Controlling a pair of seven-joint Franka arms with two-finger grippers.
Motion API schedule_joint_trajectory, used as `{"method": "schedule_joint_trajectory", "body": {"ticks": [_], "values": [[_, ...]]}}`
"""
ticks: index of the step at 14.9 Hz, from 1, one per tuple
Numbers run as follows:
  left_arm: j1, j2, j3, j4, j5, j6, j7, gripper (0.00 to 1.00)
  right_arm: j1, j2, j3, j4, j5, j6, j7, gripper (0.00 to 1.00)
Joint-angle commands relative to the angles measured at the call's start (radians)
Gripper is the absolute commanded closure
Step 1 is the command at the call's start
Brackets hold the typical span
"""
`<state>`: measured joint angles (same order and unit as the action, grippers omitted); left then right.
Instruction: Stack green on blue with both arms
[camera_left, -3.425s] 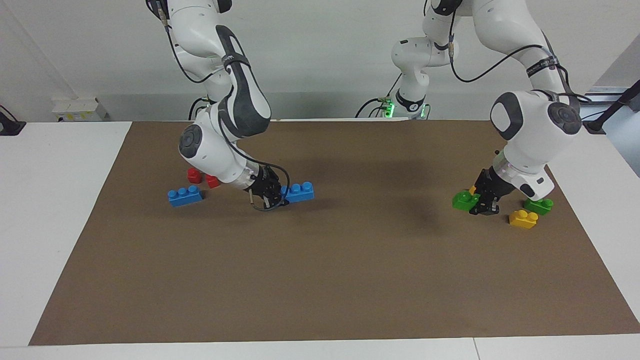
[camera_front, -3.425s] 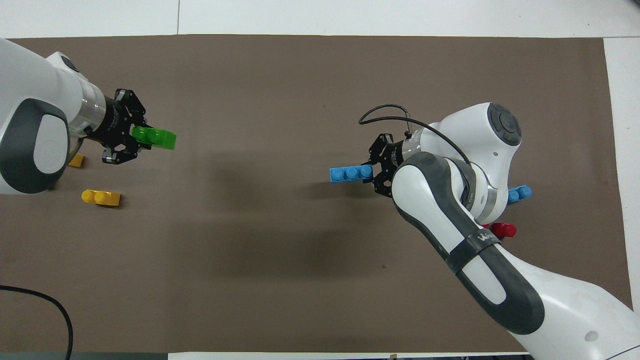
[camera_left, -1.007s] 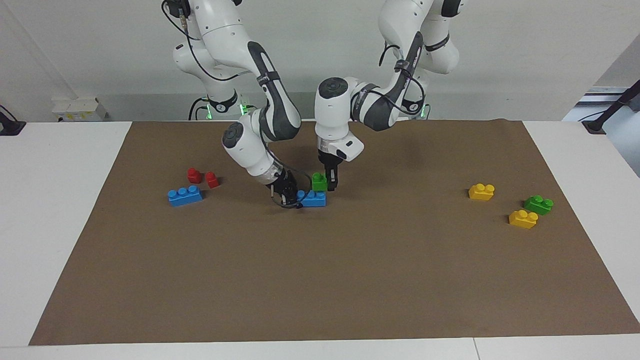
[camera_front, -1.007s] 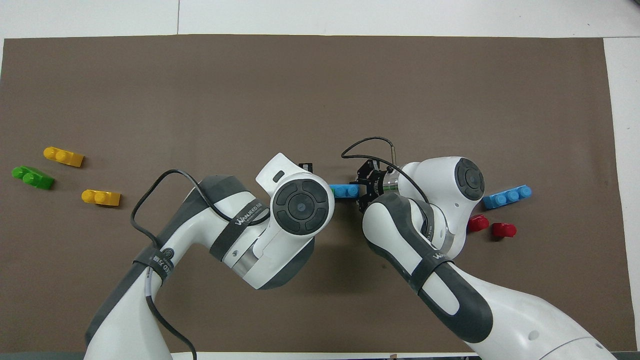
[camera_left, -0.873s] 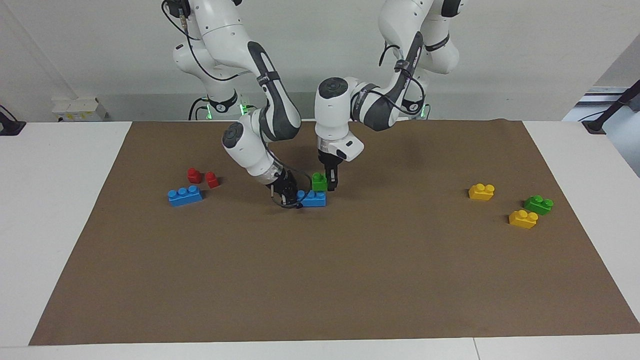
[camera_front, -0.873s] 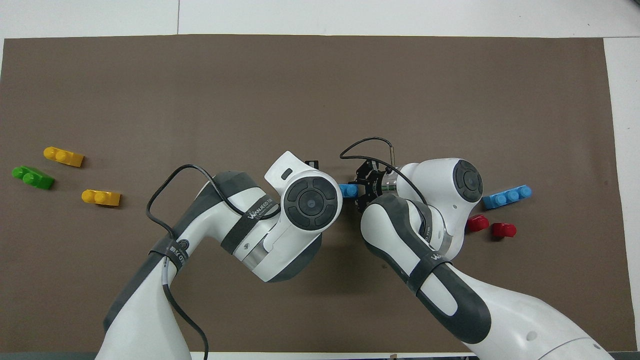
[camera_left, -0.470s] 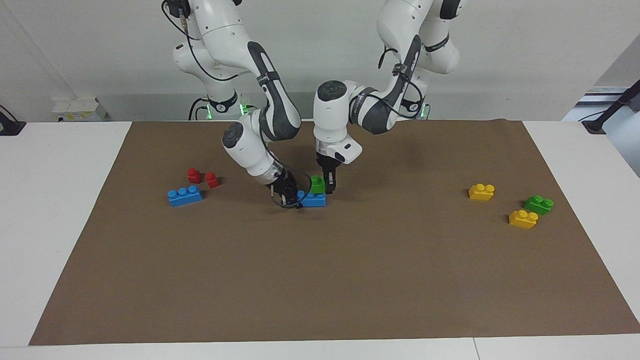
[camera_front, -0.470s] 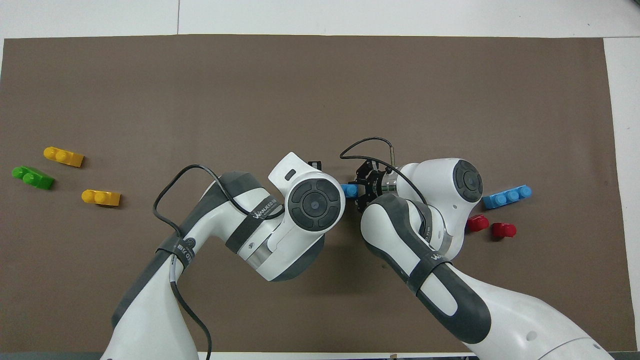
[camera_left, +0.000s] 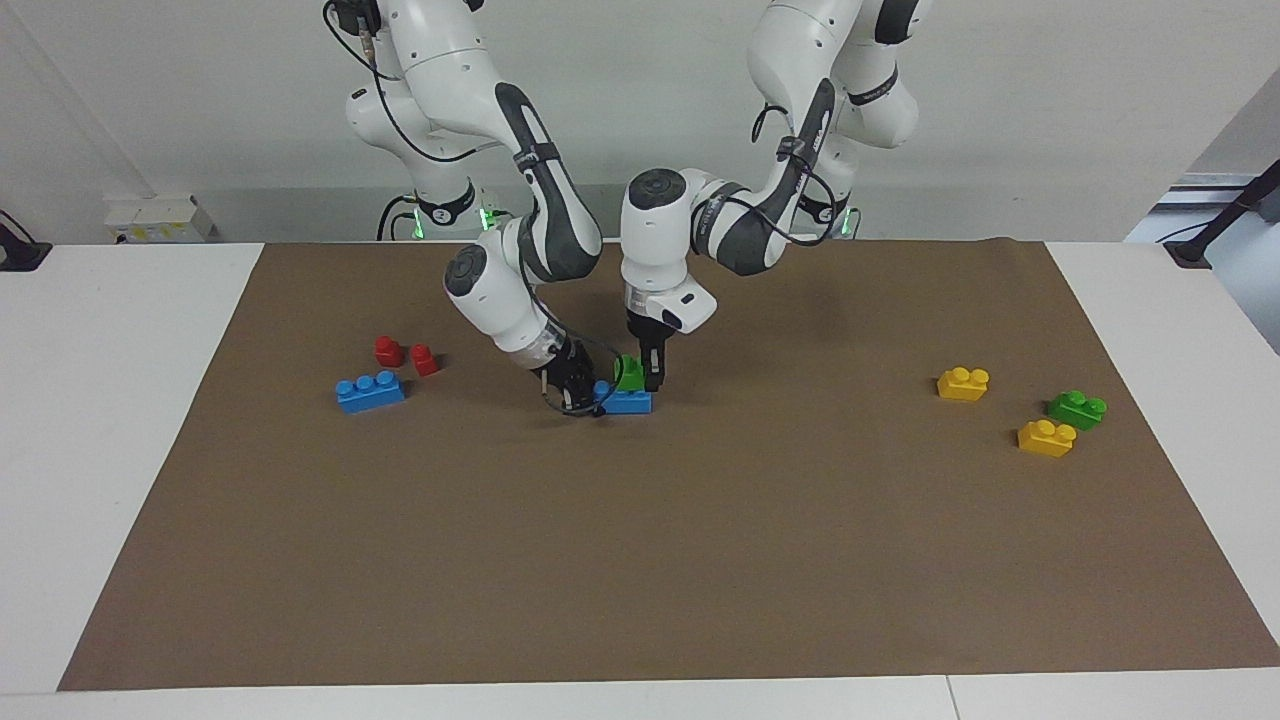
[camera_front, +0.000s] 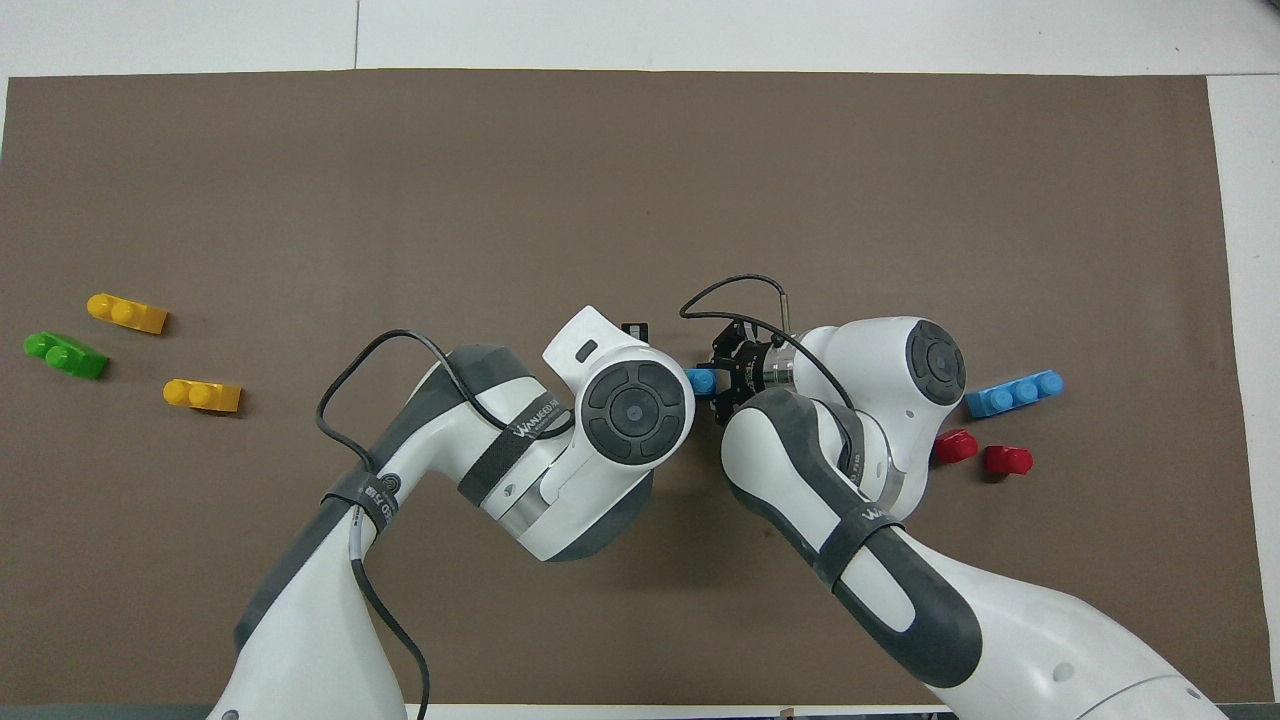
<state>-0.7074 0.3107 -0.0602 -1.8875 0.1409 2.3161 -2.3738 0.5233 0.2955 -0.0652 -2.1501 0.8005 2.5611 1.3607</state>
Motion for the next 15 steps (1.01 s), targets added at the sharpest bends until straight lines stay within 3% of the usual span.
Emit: {"method": "schedule_joint_trajectory", "body": {"ticks": [1,12,13,15], "values": [[-0.021,0.028,0.017,0.016,0.035,0.009,-0.03,1.0,0.004,0.002,-0.001,-0.036,0.023,0.039,-0.023,1.0],[-0.029,0.054,0.017,0.034,0.091,0.011,-0.056,1.0,-0.005,0.001,-0.001,-0.043,0.023,0.036,-0.04,1.0],[-0.026,0.054,0.017,0.036,0.101,0.008,-0.053,0.01,-0.005,0.001,-0.001,-0.043,0.023,0.036,-0.04,1.0],[-0.017,0.05,0.017,0.034,0.103,0.006,-0.035,0.0,-0.009,0.001,-0.001,-0.043,0.023,0.034,-0.04,1.0]]}}
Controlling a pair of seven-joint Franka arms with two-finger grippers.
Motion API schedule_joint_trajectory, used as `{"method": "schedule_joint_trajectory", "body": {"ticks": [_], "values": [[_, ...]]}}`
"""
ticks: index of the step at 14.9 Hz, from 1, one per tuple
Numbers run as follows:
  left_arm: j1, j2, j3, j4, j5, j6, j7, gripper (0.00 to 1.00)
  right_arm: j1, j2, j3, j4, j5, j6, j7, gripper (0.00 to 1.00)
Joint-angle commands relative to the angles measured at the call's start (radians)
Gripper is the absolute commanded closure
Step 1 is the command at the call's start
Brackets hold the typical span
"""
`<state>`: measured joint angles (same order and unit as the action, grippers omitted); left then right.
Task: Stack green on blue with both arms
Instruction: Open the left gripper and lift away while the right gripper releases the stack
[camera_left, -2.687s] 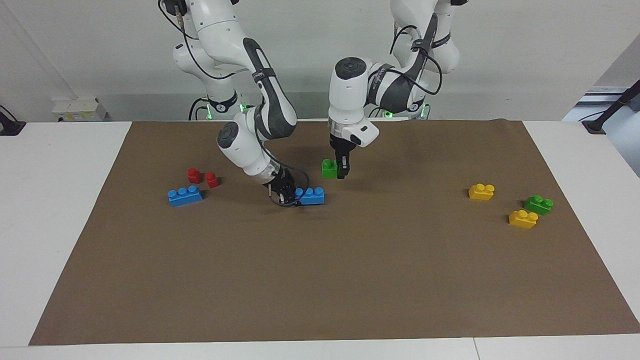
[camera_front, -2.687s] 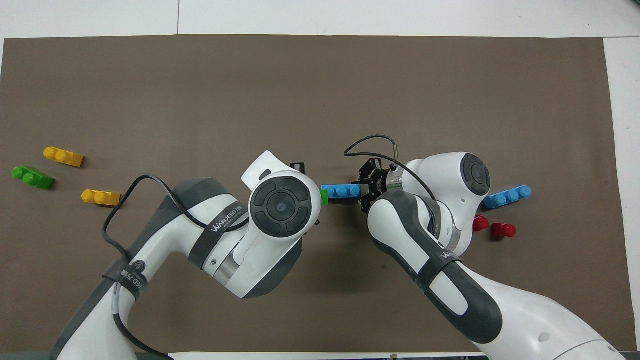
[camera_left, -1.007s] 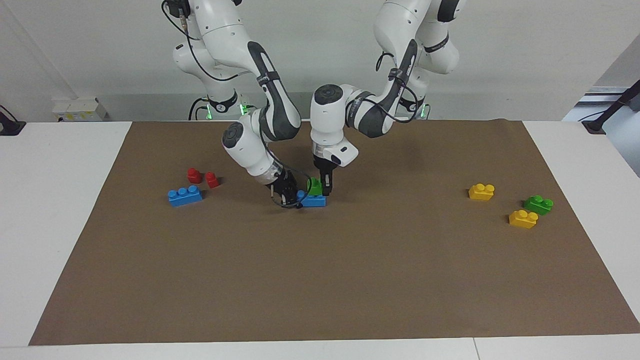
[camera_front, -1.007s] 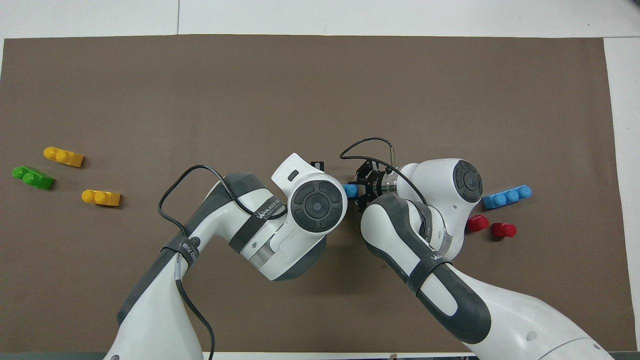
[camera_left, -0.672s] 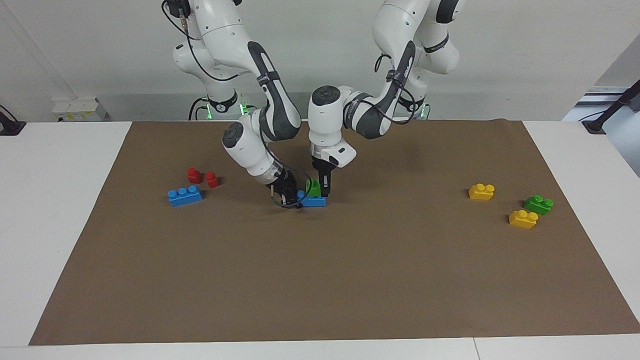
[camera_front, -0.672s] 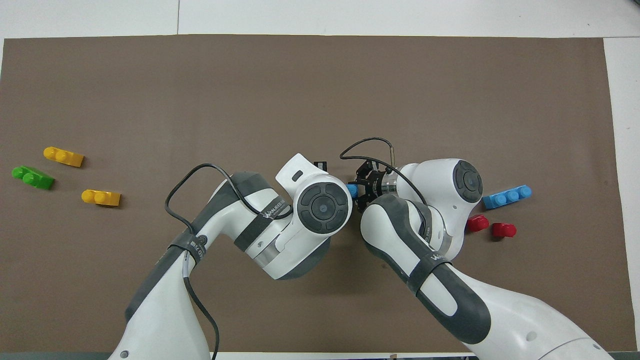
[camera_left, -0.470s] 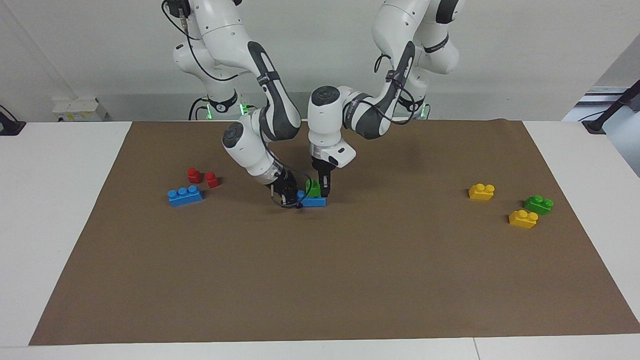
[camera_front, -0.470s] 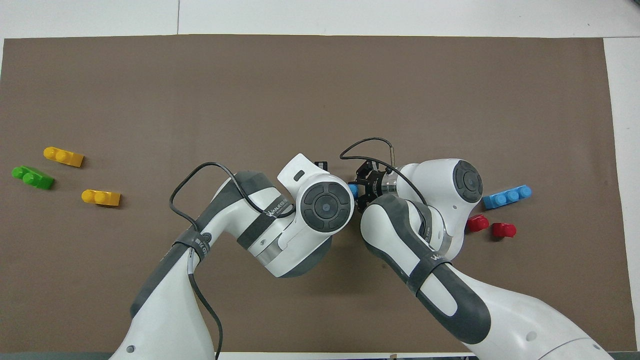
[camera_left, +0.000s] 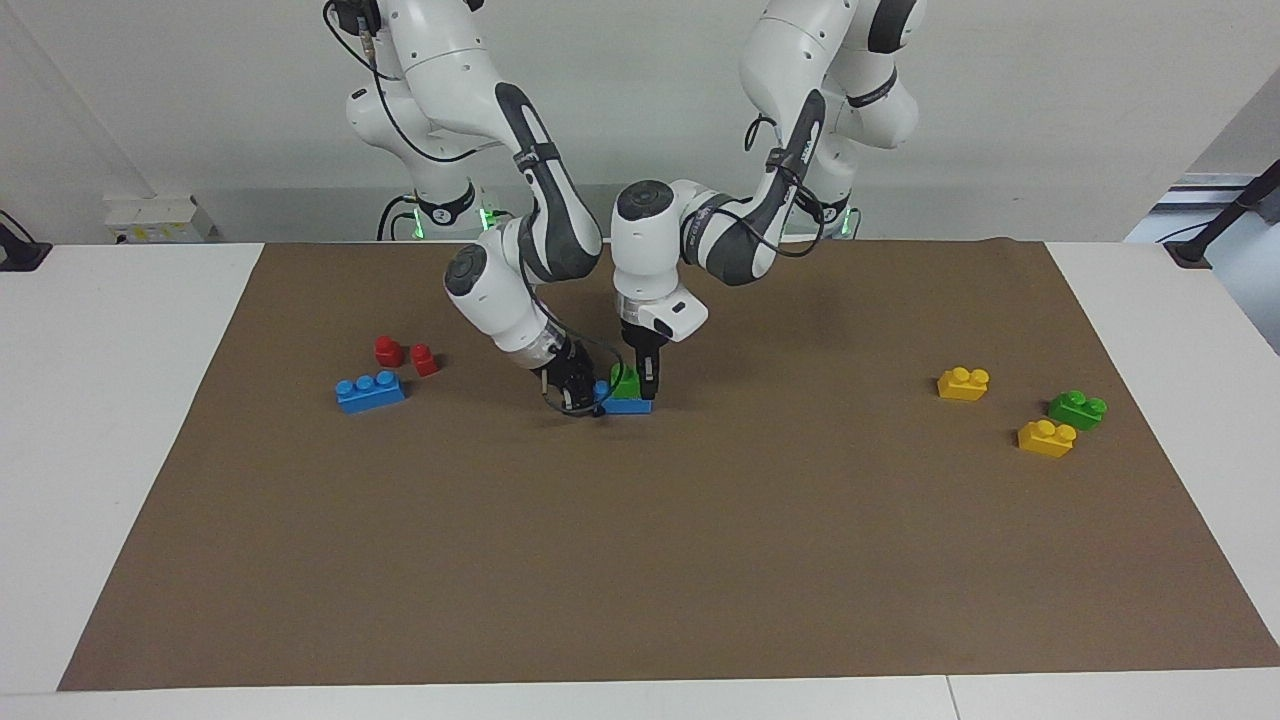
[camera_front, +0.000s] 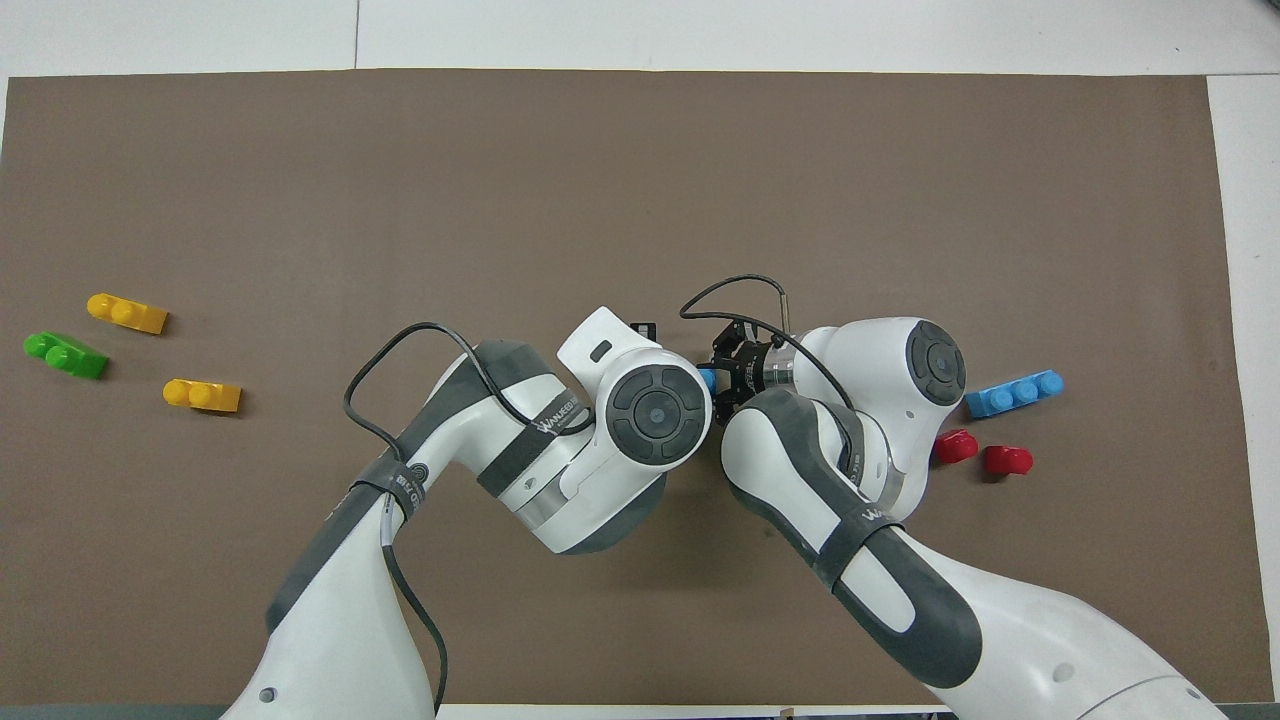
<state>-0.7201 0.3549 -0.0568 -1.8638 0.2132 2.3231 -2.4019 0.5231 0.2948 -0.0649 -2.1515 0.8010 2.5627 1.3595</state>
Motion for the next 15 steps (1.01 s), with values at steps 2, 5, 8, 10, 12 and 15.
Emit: {"method": "schedule_joint_trajectory", "body": {"ticks": [2,5,8,10,12,15], "values": [[0.022,-0.005,0.018,0.011,0.031,-0.001,0.039,0.0,-0.017,0.001,-0.001,-0.042,0.023,0.031,-0.037,1.0],[0.091,-0.031,0.017,0.011,0.029,-0.007,0.124,0.0,-0.032,0.001,-0.001,-0.039,0.041,0.024,-0.03,0.31],[0.174,-0.054,0.017,0.009,0.029,-0.018,0.257,0.0,-0.038,0.001,-0.001,-0.036,0.044,0.017,-0.03,0.13],[0.237,-0.071,0.015,0.011,0.028,-0.036,0.354,0.0,-0.049,0.001,-0.003,-0.033,0.044,0.007,-0.033,0.12],[0.29,-0.085,0.015,0.009,0.028,-0.041,0.443,0.0,-0.08,0.0,-0.003,-0.033,0.044,-0.01,-0.051,0.12],[0.37,-0.102,0.014,0.009,0.028,-0.054,0.605,0.0,-0.132,-0.005,-0.006,-0.03,0.044,-0.057,-0.117,0.1]]}}
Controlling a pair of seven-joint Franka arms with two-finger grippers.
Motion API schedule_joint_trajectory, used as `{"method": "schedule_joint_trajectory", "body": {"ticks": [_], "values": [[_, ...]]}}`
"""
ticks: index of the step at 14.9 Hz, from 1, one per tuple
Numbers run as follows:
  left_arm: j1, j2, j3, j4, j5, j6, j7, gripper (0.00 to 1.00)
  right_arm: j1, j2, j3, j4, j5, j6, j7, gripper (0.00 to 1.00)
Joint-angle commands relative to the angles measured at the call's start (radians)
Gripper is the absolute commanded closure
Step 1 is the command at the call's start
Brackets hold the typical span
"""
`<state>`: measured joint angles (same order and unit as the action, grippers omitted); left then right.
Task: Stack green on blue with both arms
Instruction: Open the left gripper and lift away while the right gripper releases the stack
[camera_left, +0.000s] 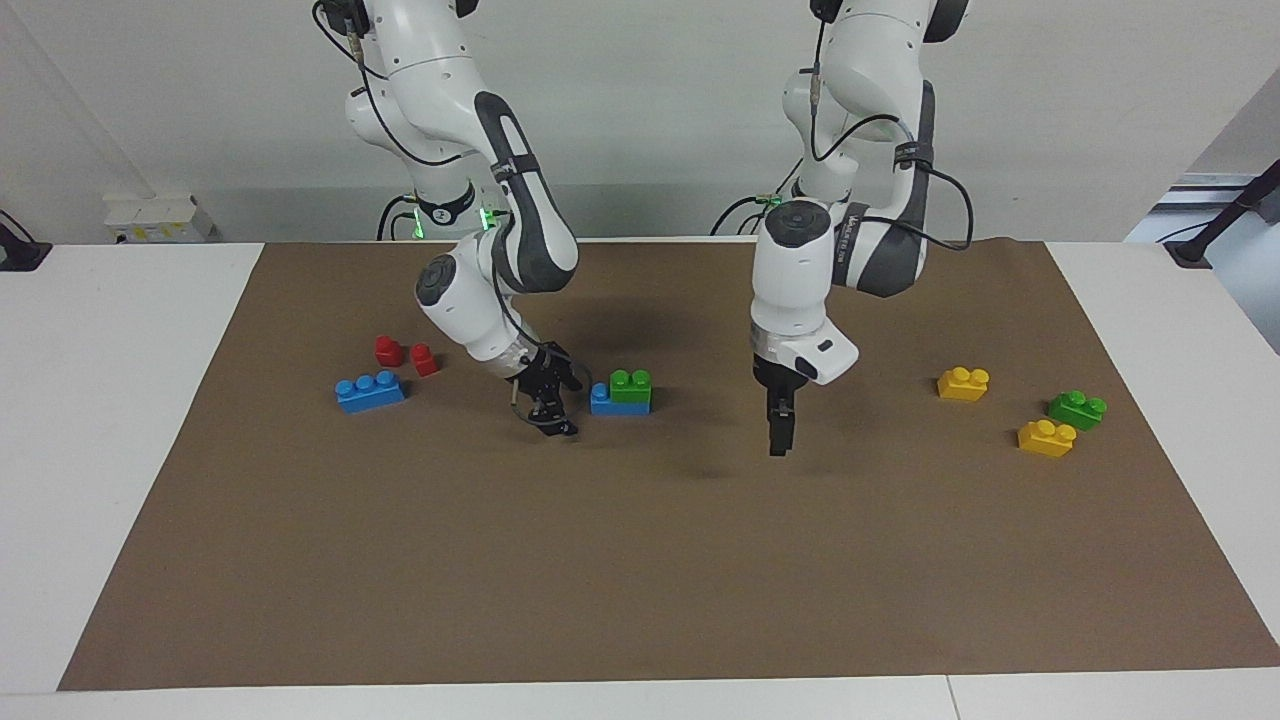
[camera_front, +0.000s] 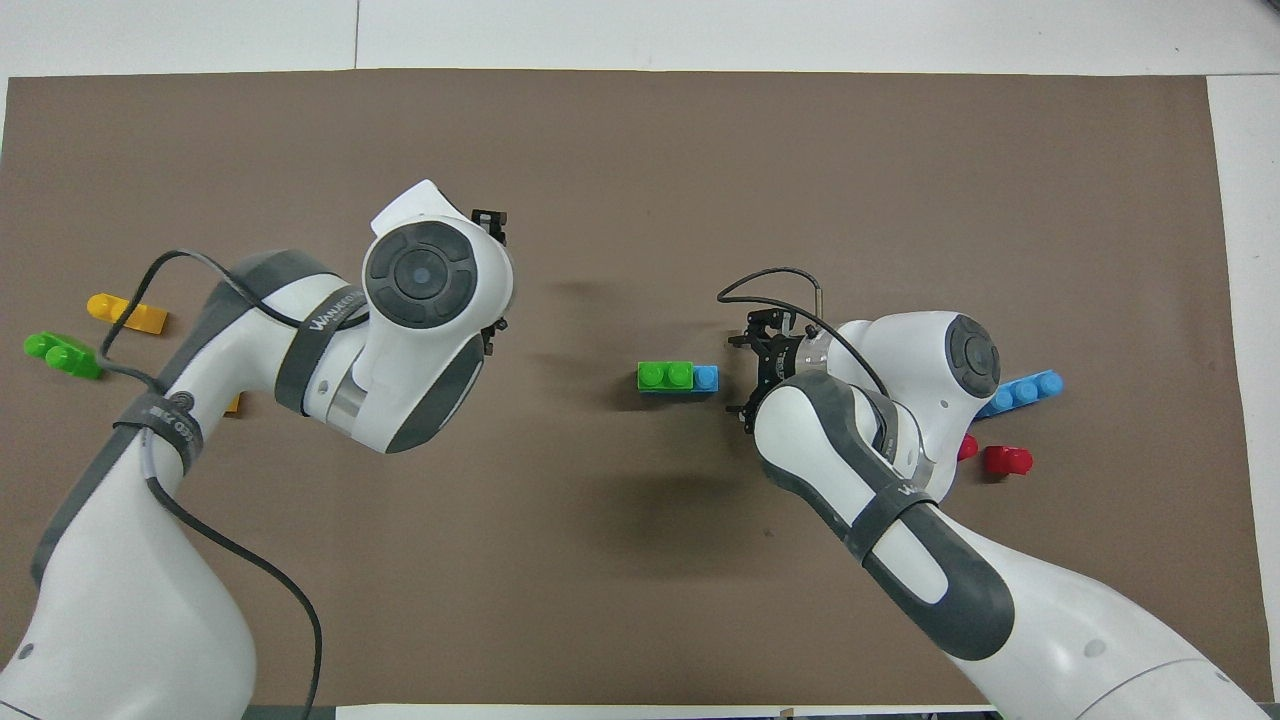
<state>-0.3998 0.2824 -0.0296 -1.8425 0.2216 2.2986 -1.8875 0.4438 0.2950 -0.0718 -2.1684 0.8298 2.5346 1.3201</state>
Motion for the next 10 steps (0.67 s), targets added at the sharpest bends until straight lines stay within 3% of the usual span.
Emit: {"method": "schedule_joint_trajectory", "body": {"ticks": [1,2,5,10], "values": [[0.073,-0.032,-0.012,-0.012,0.019,-0.037,0.15,0.0,-0.077,-0.01,0.0,-0.007,0.011,-0.054,-0.117,0.07],[0.096,-0.04,-0.012,-0.012,0.019,-0.053,0.216,0.0,-0.097,-0.014,0.0,-0.005,0.0,-0.072,-0.174,0.0],[0.159,-0.057,-0.012,-0.012,0.019,-0.103,0.439,0.0,-0.135,-0.034,-0.006,0.001,-0.006,-0.115,-0.288,0.0],[0.24,-0.089,-0.013,-0.011,0.015,-0.156,0.755,0.0,-0.203,-0.066,-0.006,0.024,-0.196,-0.206,-0.343,0.0]]}}
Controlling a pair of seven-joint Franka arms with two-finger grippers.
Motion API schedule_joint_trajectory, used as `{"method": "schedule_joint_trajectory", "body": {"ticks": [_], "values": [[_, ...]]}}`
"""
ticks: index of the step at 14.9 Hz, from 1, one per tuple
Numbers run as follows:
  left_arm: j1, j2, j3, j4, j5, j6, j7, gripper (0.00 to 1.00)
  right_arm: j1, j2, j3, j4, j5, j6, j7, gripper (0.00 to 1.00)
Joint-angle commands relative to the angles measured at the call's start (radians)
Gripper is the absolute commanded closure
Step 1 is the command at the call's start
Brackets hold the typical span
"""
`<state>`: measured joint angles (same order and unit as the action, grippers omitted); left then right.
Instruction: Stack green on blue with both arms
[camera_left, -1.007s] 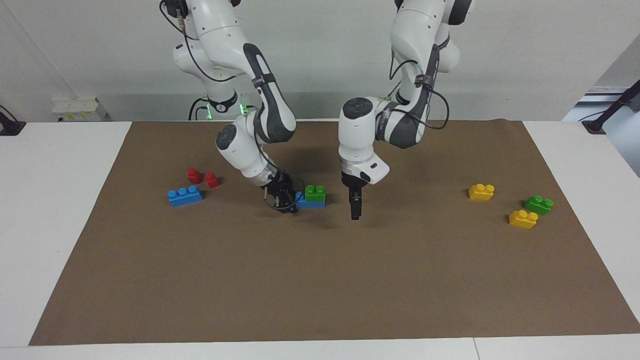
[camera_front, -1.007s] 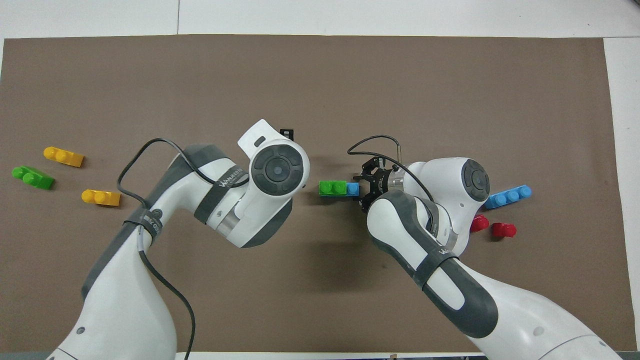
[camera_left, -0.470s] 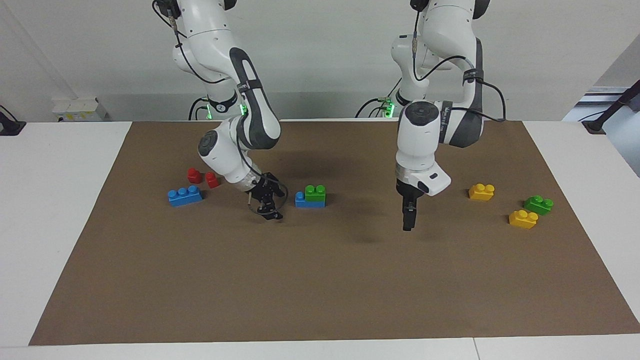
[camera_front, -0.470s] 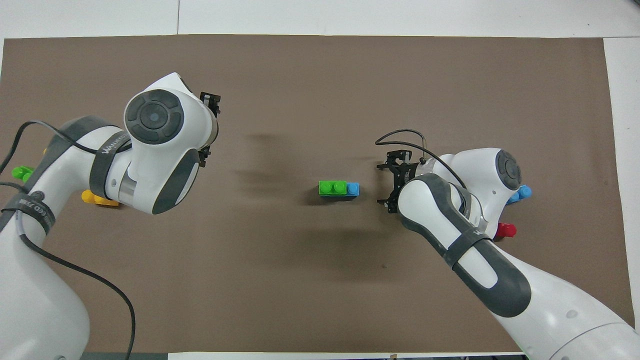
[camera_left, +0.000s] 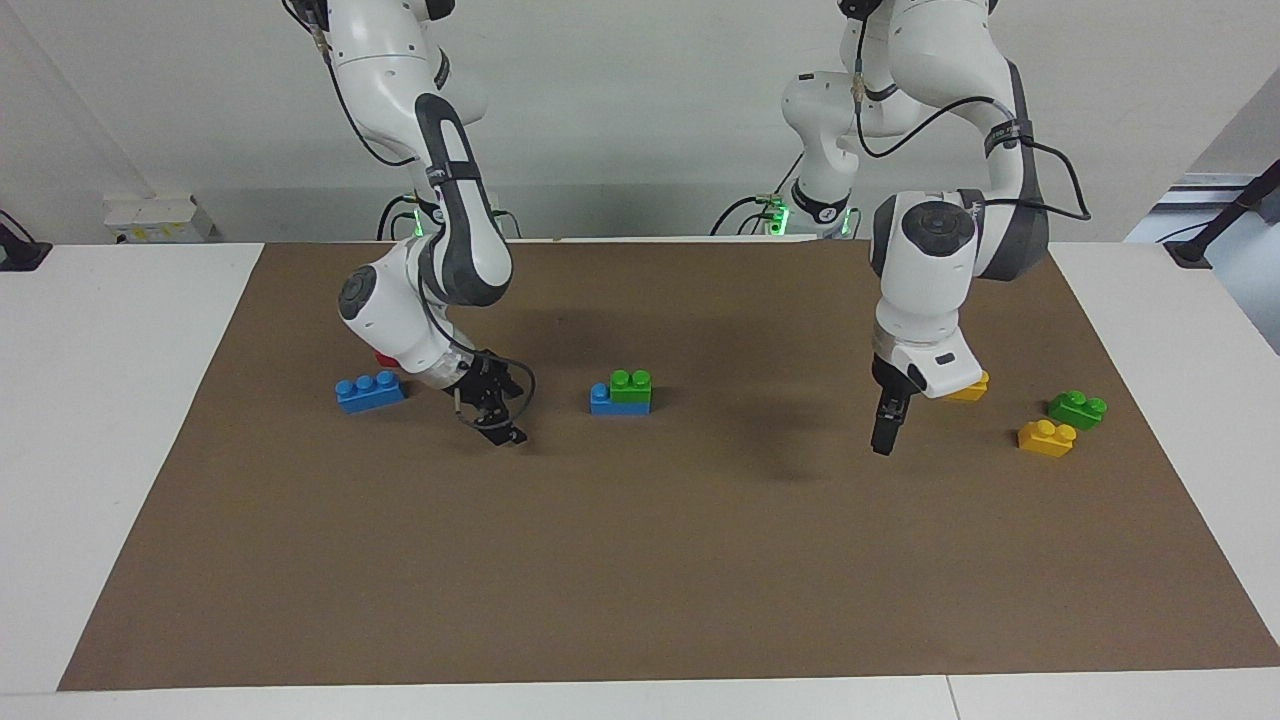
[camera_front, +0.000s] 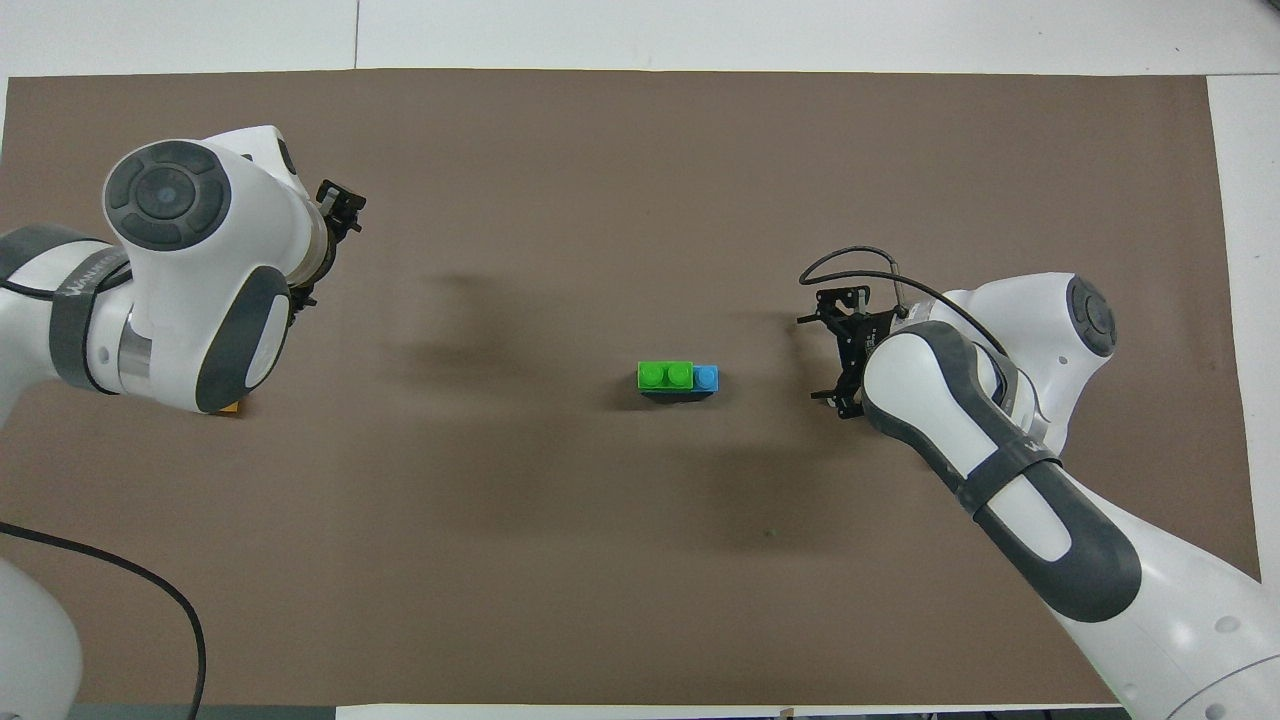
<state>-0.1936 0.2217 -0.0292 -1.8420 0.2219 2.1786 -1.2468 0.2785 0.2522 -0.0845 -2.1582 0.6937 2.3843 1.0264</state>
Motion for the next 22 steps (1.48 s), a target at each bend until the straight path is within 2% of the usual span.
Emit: {"method": "schedule_joint_trajectory", "body": {"ticks": [1,4,7,11,15,18,22], "values": [[0.04,-0.031,-0.014,-0.01,0.013,-0.051,0.185,0.0,-0.06,-0.03,0.006,0.029,-0.098,-0.097,-0.093,0.0],[0.074,-0.045,-0.015,-0.002,-0.013,-0.101,0.398,0.0,-0.119,-0.048,0.006,0.089,-0.224,-0.213,-0.242,0.0],[0.085,-0.074,-0.006,0.009,-0.078,-0.16,0.625,0.0,-0.154,-0.054,0.006,0.203,-0.371,-0.365,-0.347,0.0],[0.129,-0.126,-0.014,0.024,-0.142,-0.284,0.904,0.0,-0.168,-0.067,0.005,0.352,-0.503,-0.545,-0.489,0.0],[0.131,-0.171,-0.006,0.058,-0.153,-0.41,1.007,0.0,-0.186,-0.113,0.003,0.425,-0.523,-0.637,-0.667,0.0],[0.131,-0.241,-0.003,0.052,-0.176,-0.479,1.041,0.0,-0.186,-0.129,0.003,0.51,-0.626,-0.708,-0.825,0.0],[0.149,-0.309,-0.008,0.05,-0.177,-0.571,1.098,0.0,-0.206,-0.192,0.003,0.514,-0.646,-0.728,-0.928,0.0]]}}
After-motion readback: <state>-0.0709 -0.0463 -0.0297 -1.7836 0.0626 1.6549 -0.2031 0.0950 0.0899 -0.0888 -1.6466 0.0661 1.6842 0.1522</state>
